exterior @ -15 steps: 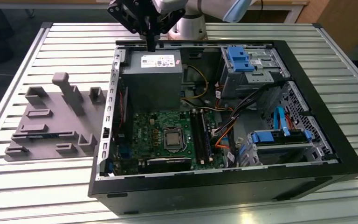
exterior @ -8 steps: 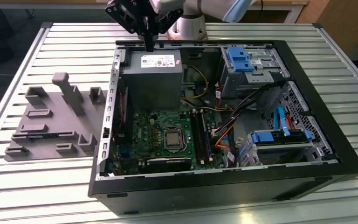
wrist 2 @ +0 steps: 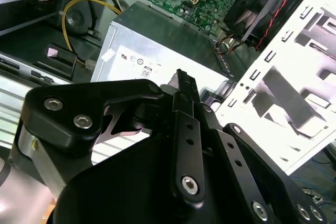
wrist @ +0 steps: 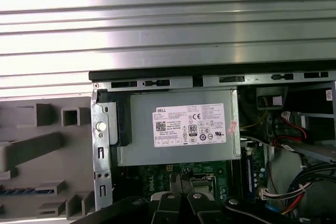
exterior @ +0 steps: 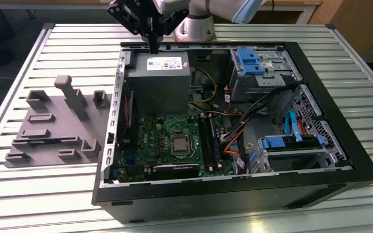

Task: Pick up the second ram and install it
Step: 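Reach for the second ram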

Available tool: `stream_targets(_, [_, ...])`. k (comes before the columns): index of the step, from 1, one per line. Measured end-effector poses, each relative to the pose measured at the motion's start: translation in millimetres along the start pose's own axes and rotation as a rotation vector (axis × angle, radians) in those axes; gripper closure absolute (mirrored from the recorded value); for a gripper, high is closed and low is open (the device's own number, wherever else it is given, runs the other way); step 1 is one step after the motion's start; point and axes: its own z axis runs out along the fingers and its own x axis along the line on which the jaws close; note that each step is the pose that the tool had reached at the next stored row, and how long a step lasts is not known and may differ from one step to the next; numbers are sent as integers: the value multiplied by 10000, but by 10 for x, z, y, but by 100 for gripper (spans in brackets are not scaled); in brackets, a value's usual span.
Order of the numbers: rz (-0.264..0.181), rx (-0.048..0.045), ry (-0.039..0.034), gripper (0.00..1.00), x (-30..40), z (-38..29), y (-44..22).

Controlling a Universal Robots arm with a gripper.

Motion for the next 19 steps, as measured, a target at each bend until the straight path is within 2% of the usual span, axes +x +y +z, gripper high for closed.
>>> stream_targets(19, [0,0,0,89,83,0,-6])
